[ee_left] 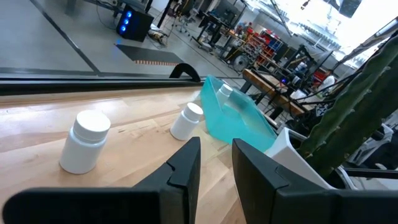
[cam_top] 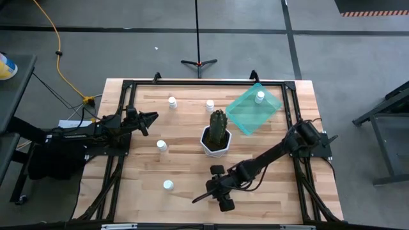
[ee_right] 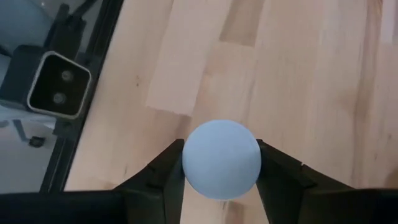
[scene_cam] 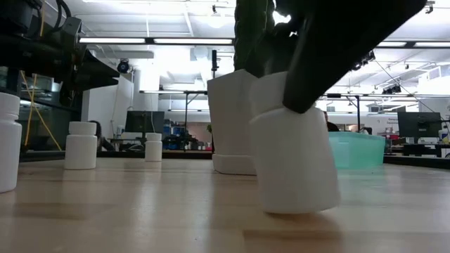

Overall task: Pick and place pill bottles into a basket
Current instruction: Put the white medicine bottle into the blue bin

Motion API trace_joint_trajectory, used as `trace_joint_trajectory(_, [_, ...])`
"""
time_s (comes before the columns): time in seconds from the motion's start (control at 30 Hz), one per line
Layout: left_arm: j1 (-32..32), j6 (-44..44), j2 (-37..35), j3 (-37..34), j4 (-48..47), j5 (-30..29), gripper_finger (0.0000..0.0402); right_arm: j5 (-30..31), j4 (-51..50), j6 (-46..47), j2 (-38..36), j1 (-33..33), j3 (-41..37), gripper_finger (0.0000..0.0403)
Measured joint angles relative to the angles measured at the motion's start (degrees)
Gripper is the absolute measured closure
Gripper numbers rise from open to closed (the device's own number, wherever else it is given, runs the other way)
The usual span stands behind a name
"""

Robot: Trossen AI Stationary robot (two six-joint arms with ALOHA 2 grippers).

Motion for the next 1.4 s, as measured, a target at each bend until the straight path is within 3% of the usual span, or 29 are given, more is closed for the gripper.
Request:
trace_joint_trajectory(0.27, [0.0,0.0,0.0,0.0,0.0,0.0,0.0275,0.3,-3.4,-1.5,-1.4,-2.0,-0.1,0.0253])
trace_joint_trajectory(0.43, [0.0,0.0,0.0,0.0,0.0,0.0,0.0275,-3.3,-4.0,-0.6,-2.5,-3.2,-0.1,0.0253])
trace_joint_trajectory(0.53, [0.0,0.0,0.0,0.0,0.0,0.0,0.0275,-6.0,-5.7,-0.6,-5.5,-4.8,-0.1,0.0253])
trace_joint_trajectory(0.8, [0.0,0.0,0.0,0.0,0.0,0.0,0.0275,-4.9,-8.3,-1.9,-18.6,-8.0,-0.1,0.0253])
trace_joint_trajectory(0.97, [0.0,0.0,0.0,0.0,0.0,0.0,0.0275,0.5,-13.1,-1.1,-28.8,-7.9,-0.1,0.0253])
trace_joint_trajectory(1.13, [0.0,0.0,0.0,0.0,0.0,0.0,0.0275,8.5,-24.6,3.4,-37.4,-6.8,0.0,0.0253])
trace_joint_trajectory(1.3, [0.0,0.0,0.0,0.0,0.0,0.0,0.0275,19.8,-37.3,7.2,-42.0,-7.2,0.0,0.0253])
trace_joint_trajectory(1.4, [0.0,0.0,0.0,0.0,0.0,0.0,0.0275,23.4,-43.3,8.9,-43.2,-9.1,0.0,0.0253])
